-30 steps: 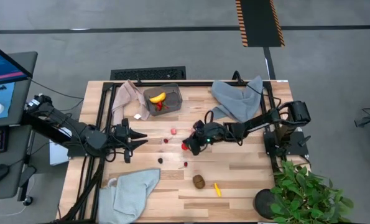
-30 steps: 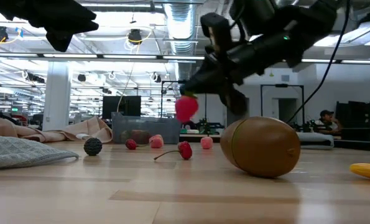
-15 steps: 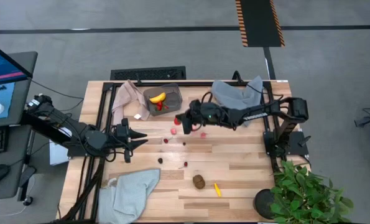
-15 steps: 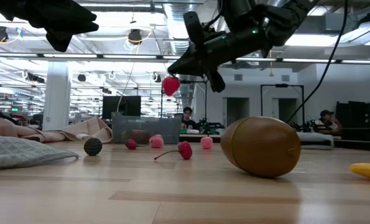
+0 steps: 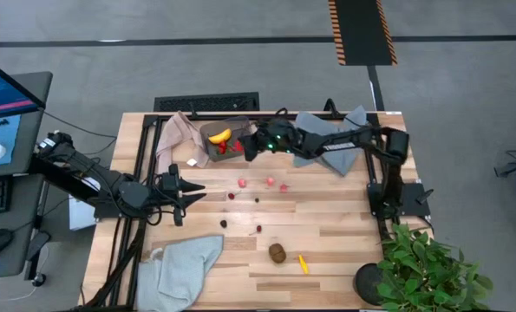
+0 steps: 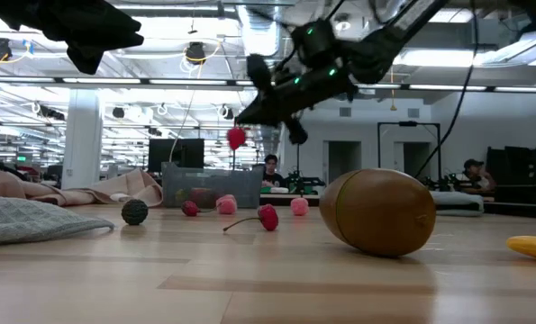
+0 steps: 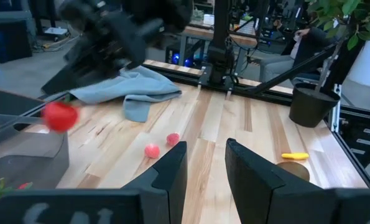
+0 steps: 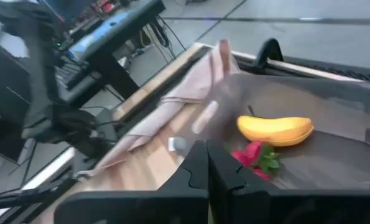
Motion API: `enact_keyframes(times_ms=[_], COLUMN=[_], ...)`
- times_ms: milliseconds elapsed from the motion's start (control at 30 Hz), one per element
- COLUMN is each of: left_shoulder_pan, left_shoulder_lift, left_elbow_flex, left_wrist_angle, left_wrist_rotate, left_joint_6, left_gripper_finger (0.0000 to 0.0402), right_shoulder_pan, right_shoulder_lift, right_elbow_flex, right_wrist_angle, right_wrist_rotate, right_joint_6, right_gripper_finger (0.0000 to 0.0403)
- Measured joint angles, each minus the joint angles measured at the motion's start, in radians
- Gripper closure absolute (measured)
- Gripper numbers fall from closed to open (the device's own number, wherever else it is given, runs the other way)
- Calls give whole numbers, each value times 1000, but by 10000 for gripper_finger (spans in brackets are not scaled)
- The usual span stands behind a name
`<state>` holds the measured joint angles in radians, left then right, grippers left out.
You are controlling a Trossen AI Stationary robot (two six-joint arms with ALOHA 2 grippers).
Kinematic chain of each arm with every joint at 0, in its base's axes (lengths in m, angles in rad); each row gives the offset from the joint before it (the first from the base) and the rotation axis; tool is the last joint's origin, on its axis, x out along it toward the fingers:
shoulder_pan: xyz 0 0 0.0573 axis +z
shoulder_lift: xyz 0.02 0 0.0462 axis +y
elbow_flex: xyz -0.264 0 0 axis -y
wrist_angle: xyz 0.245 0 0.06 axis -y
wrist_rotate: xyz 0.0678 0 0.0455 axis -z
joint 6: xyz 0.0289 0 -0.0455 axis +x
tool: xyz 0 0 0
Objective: Pick and placing Produce into tupperware
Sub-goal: Put the red strawberry into the black bin, then put the blackberry into the black bin
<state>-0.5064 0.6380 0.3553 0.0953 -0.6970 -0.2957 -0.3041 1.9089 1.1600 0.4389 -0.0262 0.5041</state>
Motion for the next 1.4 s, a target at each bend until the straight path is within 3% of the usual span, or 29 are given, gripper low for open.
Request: enact_keyframes(times_ms=[367,467,667,1000,1167,1400], left_shoulder_pan=[0,0,0,0,11,89], left_shoulder_lift=[0,0,0,2,2,2], left_elbow_flex=[0,0,0,0,0,0], left_wrist_angle=[8,9,8,9,9,9], left_wrist_rotate=[0,-1,-5,-40,-104,-33], left_joint_6=[-10,-10,-23,-24,-42,-76], left_gripper_finger=[303,303,303,303,303,303], right_shoulder_pan=[-66,-69,-80,-109,-109,-97], right_shoulder_lift=[226,240,239,207,125,-45], right_elbow_flex=[274,320,337,335,335,335], right_wrist_angle=[-134,-160,-181,-186,-180,-259], right_wrist_rotate=[-25,-22,-29,-110,-223,-375], right_joint_6=[-16,-33,-34,-34,-43,-114], right_gripper_finger=[390,390,352,341,340,339])
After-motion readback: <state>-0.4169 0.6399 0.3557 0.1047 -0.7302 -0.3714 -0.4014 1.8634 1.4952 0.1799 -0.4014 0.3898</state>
